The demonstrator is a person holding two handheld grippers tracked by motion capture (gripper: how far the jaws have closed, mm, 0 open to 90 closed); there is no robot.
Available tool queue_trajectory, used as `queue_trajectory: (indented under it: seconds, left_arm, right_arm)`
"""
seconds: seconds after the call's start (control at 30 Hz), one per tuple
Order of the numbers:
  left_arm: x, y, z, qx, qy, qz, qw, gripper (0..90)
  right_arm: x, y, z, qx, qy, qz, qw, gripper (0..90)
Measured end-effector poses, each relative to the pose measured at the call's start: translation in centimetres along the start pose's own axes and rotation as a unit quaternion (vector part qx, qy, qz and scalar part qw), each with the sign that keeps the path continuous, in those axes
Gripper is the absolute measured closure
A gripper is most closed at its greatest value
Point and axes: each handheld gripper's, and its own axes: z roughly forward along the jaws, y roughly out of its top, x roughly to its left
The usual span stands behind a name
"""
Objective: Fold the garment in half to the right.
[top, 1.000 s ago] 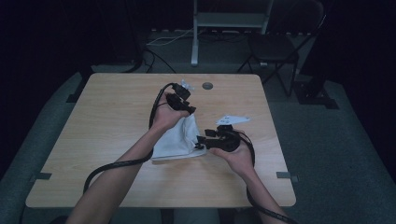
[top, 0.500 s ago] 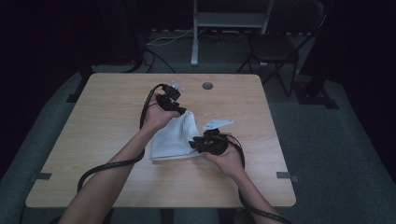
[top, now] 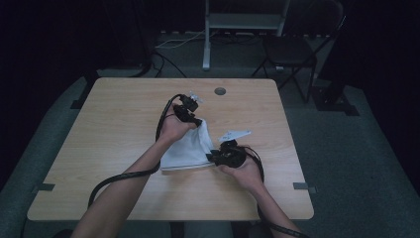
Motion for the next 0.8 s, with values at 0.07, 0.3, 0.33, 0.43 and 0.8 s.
queue_trajectory:
  seconds: [0.07,0.3,0.33,0.43,0.8]
  left_arm:
    - [-0.2,0.1,0.4,0.002,0.000,0.003,1.0000,59.4]
    - [-1.1,0.2,1.6,0.004,-0.002,0.007,1.0000,58.3]
    - [-1.1,0.2,1.6,0.005,-0.002,0.008,1.0000,58.2]
    - [-1.4,0.3,1.8,0.007,-0.001,0.010,0.9999,57.0]
    - [-0.4,-0.4,0.7,-0.005,0.001,0.000,1.0000,51.8]
  right_arm:
    - [0.0,-0.1,-0.2,0.000,-0.002,-0.005,1.0000,73.1]
    - [-0.2,-0.1,-1.3,-0.011,-0.013,0.003,0.9998,66.5]
    - [-0.1,0.0,-1.5,-0.016,-0.015,0.005,0.9997,64.5]
    - [-0.1,0.6,-1.9,-0.028,-0.028,0.010,0.9992,62.1]
    - [-0.7,-0.4,-0.1,0.025,-0.046,0.029,0.9982,63.9]
